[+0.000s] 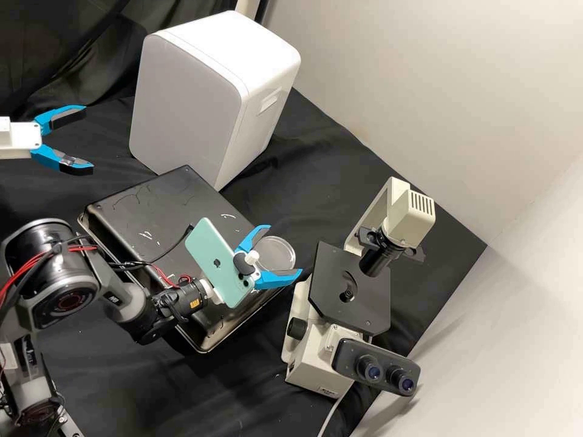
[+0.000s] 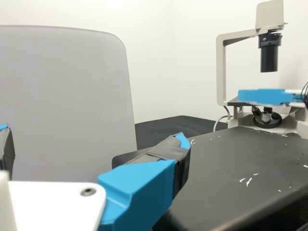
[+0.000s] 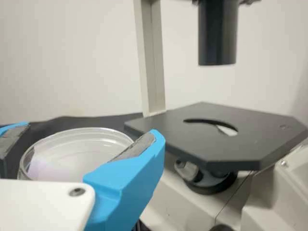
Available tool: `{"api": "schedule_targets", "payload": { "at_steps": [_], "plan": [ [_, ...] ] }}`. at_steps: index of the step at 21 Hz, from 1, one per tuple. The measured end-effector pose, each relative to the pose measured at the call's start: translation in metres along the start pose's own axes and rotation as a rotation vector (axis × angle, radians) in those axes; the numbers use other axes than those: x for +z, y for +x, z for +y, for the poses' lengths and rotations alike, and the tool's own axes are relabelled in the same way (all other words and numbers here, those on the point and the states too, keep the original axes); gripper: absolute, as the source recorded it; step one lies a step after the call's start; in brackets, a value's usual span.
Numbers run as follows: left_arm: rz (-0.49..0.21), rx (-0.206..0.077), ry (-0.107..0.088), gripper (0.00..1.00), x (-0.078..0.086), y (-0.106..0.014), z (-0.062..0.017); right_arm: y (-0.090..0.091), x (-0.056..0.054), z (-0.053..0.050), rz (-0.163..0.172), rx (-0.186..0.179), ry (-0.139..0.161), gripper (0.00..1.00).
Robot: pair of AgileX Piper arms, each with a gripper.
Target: Place the petri dish on the microscope
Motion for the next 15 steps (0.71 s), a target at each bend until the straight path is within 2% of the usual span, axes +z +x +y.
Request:
{"api": "schedule_targets", "payload": {
  "at_steps": [4, 10, 12, 15],
  "plan": [
    [0.000, -0.002, 0.000, 1.00, 0.000, 0.000, -0.0004, -0.003, -0.005, 0.014, 0.023, 0.046, 0.016, 0.00],
    [-0.002, -0.009, 0.000, 1.00, 0.001, 0.000, -0.0016, 0.000, -0.006, 0.018, 0.032, 0.059, 0.011, 0.00],
    [-0.009, -0.010, 0.000, 1.00, 0.002, 0.000, -0.0018, 0.009, -0.004, 0.020, 0.022, 0.059, 0.009, 0.00],
    [-0.011, -0.011, -0.001, 1.00, 0.002, 0.000, -0.0018, 0.026, 0.005, 0.019, -0.031, 0.036, 0.011, 0.00]
  ]
}}
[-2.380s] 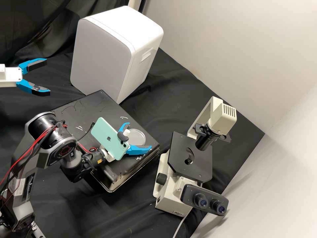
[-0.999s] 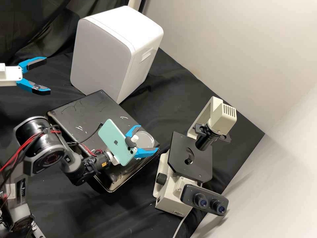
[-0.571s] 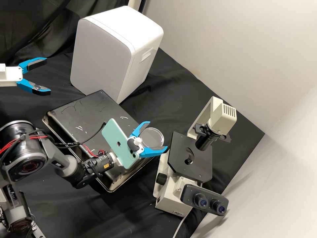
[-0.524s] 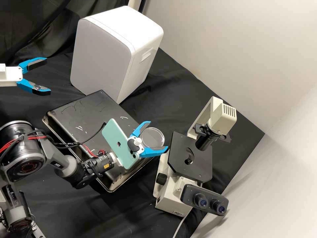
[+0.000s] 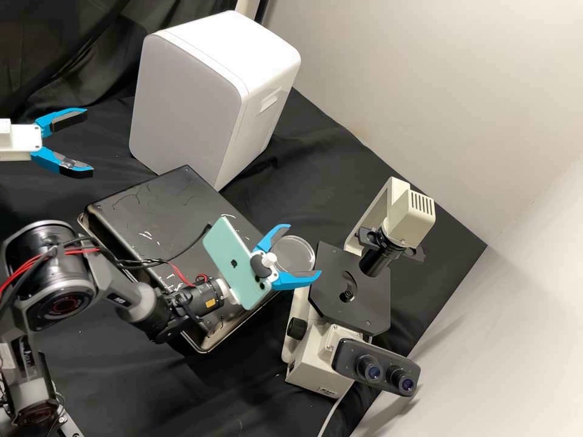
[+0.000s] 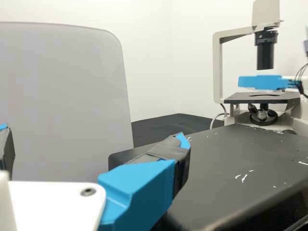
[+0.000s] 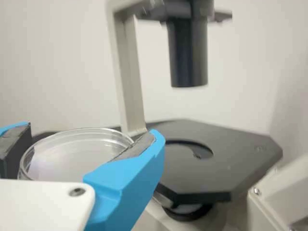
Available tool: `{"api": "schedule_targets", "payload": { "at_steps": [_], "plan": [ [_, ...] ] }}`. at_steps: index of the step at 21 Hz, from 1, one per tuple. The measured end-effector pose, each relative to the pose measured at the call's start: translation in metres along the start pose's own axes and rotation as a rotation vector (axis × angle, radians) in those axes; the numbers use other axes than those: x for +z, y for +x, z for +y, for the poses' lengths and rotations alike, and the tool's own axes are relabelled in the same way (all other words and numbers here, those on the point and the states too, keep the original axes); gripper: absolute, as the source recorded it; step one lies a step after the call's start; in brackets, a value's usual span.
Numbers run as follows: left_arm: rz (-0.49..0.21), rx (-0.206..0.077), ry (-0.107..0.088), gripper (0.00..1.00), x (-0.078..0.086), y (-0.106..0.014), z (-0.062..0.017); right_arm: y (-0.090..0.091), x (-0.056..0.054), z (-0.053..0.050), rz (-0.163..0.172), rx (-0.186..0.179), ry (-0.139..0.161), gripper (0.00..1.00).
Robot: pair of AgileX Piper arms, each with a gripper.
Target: Place the petri dish on the microscope
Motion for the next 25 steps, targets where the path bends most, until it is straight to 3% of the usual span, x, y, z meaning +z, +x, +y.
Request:
{"api": "schedule_targets", "payload": {
  "at_steps": [4, 12, 18, 21, 25],
  "plan": [
    [-0.006, -0.001, -0.001, 1.00, 0.001, 0.000, -0.0002, 0.020, 0.013, -0.002, -0.059, -0.026, -0.001, 0.00],
    [-0.010, -0.007, -0.003, 1.00, 0.002, 0.000, -0.0012, 0.041, 0.026, 0.008, -0.077, 0.016, -0.004, 0.00],
    [-0.013, -0.016, -0.002, 1.00, 0.003, 0.001, -0.0027, 0.048, 0.042, 0.023, -0.116, 0.060, 0.003, 0.00],
    [-0.013, -0.016, -0.002, 1.00, 0.003, 0.001, -0.0027, 0.053, 0.050, 0.021, -0.141, 0.052, 0.014, 0.00],
    [-0.010, -0.015, -0.002, 1.00, 0.002, 0.001, -0.0027, 0.062, 0.054, 0.021, -0.137, 0.055, 0.013, 0.00]
  ]
}}
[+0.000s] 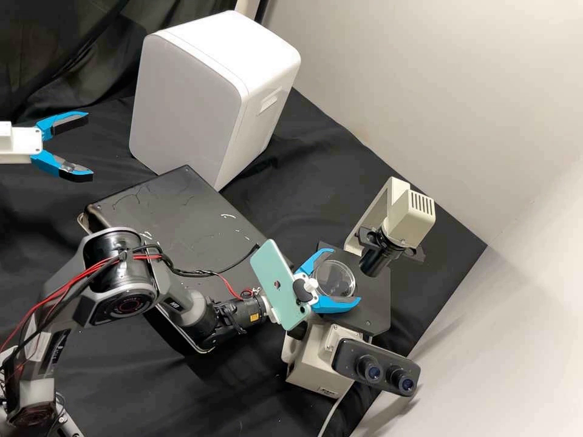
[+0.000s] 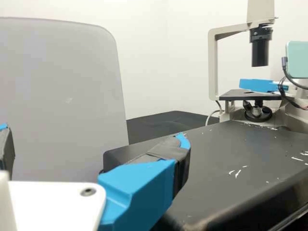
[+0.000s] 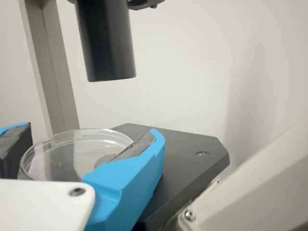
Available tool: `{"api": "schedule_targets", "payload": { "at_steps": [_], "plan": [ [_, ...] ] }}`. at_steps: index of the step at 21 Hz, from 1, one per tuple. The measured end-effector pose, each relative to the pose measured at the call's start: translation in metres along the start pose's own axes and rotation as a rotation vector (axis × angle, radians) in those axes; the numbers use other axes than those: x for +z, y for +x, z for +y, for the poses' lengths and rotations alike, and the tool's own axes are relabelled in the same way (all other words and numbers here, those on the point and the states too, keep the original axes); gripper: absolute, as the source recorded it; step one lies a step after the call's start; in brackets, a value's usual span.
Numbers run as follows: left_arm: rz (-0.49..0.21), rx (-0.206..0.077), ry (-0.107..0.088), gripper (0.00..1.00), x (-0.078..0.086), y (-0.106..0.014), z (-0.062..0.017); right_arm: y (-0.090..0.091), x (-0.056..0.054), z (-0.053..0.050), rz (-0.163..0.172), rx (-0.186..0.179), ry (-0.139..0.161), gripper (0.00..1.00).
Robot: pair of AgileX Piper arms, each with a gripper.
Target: Place the petri dish on the microscope
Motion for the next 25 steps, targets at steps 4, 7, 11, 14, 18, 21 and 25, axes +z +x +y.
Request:
{"api": "schedule_targets", "payload": {
  "at_steps": [4, 7, 11, 14, 18, 21, 25],
  "plan": [
    [0.014, 0.003, 0.003, 1.00, -0.003, 0.000, 0.0004, 0.008, 0.001, -0.001, 0.004, 0.005, -0.003, 0.00],
    [0.020, 0.004, -0.005, 1.00, -0.004, 0.000, 0.0007, 0.014, 0.001, -0.004, 0.003, 0.015, -0.007, 0.00],
    [0.034, 0.007, -0.015, 1.00, -0.006, 0.000, 0.0011, 0.022, 0.000, -0.011, 0.006, 0.013, -0.037, 0.00],
    [0.035, 0.007, -0.015, 1.00, -0.007, 0.001, 0.0012, 0.026, -0.002, -0.014, 0.012, 0.017, -0.051, 0.00],
    [0.032, 0.007, -0.010, 1.00, -0.007, 0.001, 0.0013, 0.028, -0.001, -0.016, 0.005, 0.024, -0.056, 0.00],
    [0.033, 0.004, -0.009, 1.00, -0.007, 0.001, 0.0007, 0.028, -0.001, -0.016, 0.010, 0.028, -0.061, 1.00],
    [0.032, -0.003, -0.008, 1.00, -0.007, 0.001, -0.0005, 0.030, -0.001, -0.016, 0.007, 0.030, -0.070, 1.00]
  ]
}}
